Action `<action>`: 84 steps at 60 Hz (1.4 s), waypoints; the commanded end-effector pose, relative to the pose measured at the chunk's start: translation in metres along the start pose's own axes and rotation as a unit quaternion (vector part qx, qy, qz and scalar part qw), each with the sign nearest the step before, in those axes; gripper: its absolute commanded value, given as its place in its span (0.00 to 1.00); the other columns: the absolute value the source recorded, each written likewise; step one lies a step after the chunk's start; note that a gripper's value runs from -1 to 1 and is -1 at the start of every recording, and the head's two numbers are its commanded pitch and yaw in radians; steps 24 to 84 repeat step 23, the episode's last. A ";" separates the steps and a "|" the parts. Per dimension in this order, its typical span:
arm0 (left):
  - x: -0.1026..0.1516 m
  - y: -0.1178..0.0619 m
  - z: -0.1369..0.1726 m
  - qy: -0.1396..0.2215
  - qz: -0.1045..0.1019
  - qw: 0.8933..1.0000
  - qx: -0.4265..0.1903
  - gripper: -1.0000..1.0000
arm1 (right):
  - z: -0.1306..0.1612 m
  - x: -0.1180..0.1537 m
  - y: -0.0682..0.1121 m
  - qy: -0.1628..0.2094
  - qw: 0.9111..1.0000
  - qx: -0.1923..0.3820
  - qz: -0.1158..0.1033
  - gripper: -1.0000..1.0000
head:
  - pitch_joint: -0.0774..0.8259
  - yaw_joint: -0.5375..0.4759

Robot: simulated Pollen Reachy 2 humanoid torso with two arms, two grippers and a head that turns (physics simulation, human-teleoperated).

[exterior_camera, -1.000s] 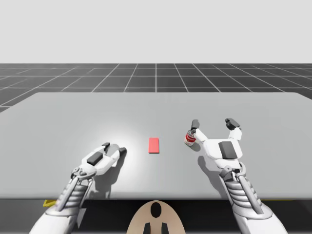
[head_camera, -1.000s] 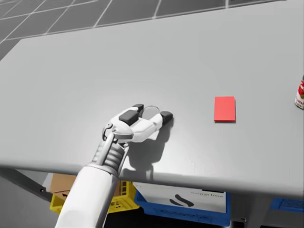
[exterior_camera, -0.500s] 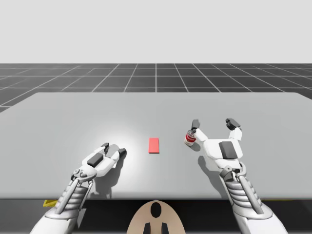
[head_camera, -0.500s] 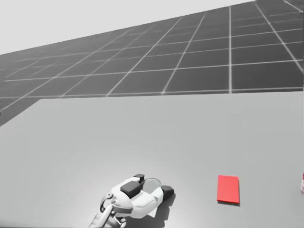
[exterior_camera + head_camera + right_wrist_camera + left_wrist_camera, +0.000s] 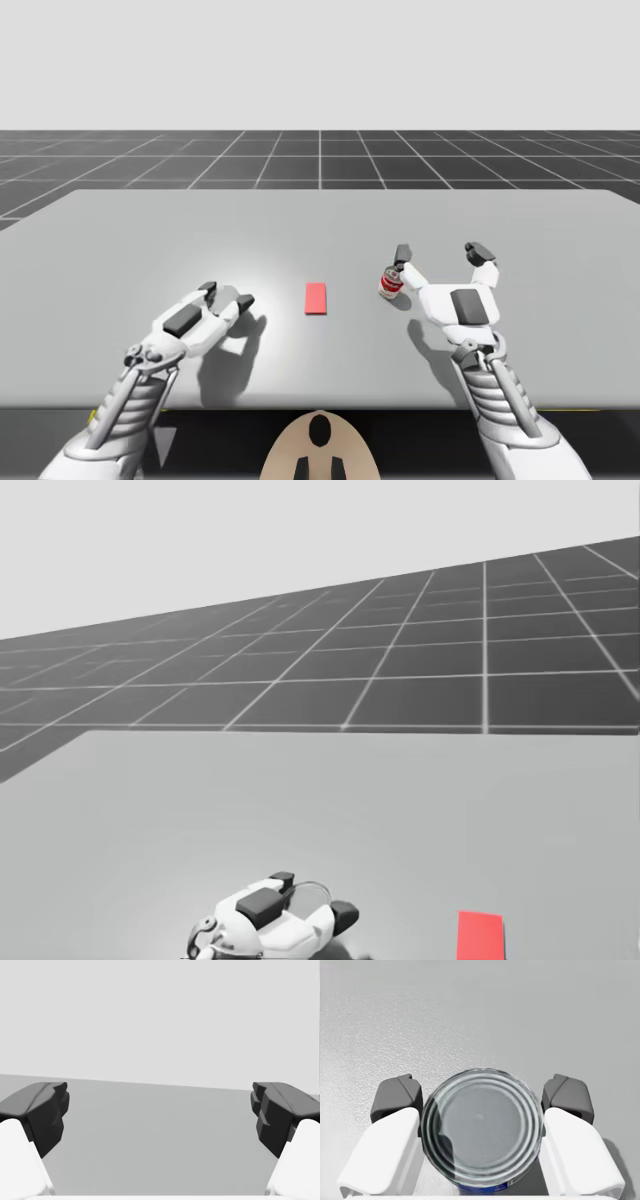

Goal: Look at the card. If it is red, pick the object on the left. If it is green, pick the object on the right.

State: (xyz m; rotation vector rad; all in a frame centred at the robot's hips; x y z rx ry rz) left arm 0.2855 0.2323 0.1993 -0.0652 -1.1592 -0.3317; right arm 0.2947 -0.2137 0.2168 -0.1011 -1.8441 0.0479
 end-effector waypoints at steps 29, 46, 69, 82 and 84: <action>0.128 0.001 0.070 -0.189 -0.076 0.978 0.055 0.99 | 0.002 -0.001 -0.002 0.028 0.999 0.032 -0.011 0.00 | 0.33 0.88; 0.128 0.001 0.070 -0.189 -0.076 0.978 0.055 0.99 | 0.002 -0.001 -0.002 0.028 0.999 0.032 -0.011 0.00 | 0.33 0.88; 0.128 0.001 0.070 -0.189 -0.076 0.978 0.055 0.99 | 0.002 -0.001 -0.002 0.028 0.999 0.032 -0.011 0.00 | 0.33 0.88; 0.128 0.001 0.070 -0.189 -0.076 0.978 0.055 0.99 | 0.002 -0.001 -0.002 0.028 0.999 0.032 -0.011 0.00 | 0.33 0.88; 0.128 0.001 0.070 -0.189 -0.076 0.978 0.055 0.99 | 0.002 -0.001 -0.002 0.028 0.999 0.032 -0.011 0.00 | 0.33 0.88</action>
